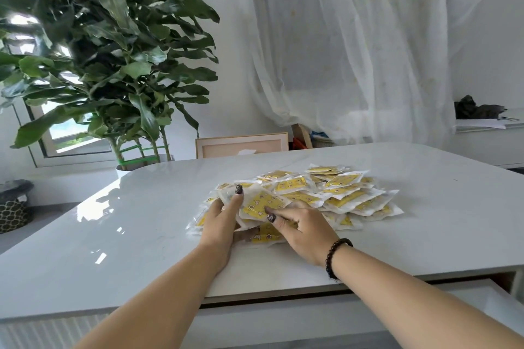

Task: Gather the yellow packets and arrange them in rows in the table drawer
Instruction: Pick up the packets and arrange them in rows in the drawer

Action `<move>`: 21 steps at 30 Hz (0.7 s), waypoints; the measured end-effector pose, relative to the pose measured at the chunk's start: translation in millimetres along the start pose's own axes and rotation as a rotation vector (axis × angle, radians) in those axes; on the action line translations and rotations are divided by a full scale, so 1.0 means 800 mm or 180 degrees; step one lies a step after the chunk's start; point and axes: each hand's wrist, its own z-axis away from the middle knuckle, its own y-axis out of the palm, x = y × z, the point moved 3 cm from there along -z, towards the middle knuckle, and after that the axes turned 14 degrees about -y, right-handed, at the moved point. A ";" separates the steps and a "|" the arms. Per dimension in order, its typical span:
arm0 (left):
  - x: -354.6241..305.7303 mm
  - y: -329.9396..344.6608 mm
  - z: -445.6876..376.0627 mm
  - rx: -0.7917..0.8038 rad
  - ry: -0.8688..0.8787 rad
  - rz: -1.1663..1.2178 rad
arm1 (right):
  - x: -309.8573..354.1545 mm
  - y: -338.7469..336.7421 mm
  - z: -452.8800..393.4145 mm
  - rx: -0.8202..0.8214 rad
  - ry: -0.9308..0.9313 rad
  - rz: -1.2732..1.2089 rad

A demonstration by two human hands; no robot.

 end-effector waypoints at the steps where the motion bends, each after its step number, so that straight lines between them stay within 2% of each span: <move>1: 0.001 0.001 0.001 0.0042 -0.0006 -0.0044 | 0.000 0.000 -0.001 0.0022 0.0013 -0.0105; 4: 0.005 0.006 0.004 -0.0064 0.0027 -0.0423 | 0.003 -0.003 0.000 0.0027 -0.0077 -0.0214; 9: 0.005 0.008 0.009 -0.0191 0.0251 -0.0750 | -0.011 -0.022 -0.005 -0.0895 0.0474 -0.0050; 13: 0.005 0.010 0.012 -0.0109 0.0502 -0.1010 | -0.020 -0.018 -0.007 -0.0744 0.0852 -0.0313; 17: 0.008 0.017 0.010 0.0173 0.0581 -0.1762 | -0.025 -0.019 -0.006 -0.0989 0.0846 -0.0569; 19: 0.008 0.017 0.006 0.0092 0.0574 -0.1755 | -0.023 -0.022 -0.006 -0.1195 0.0816 -0.0599; 21: 0.006 0.012 0.004 -0.0130 0.0485 -0.1257 | -0.020 -0.027 -0.005 -0.1608 0.0734 -0.0543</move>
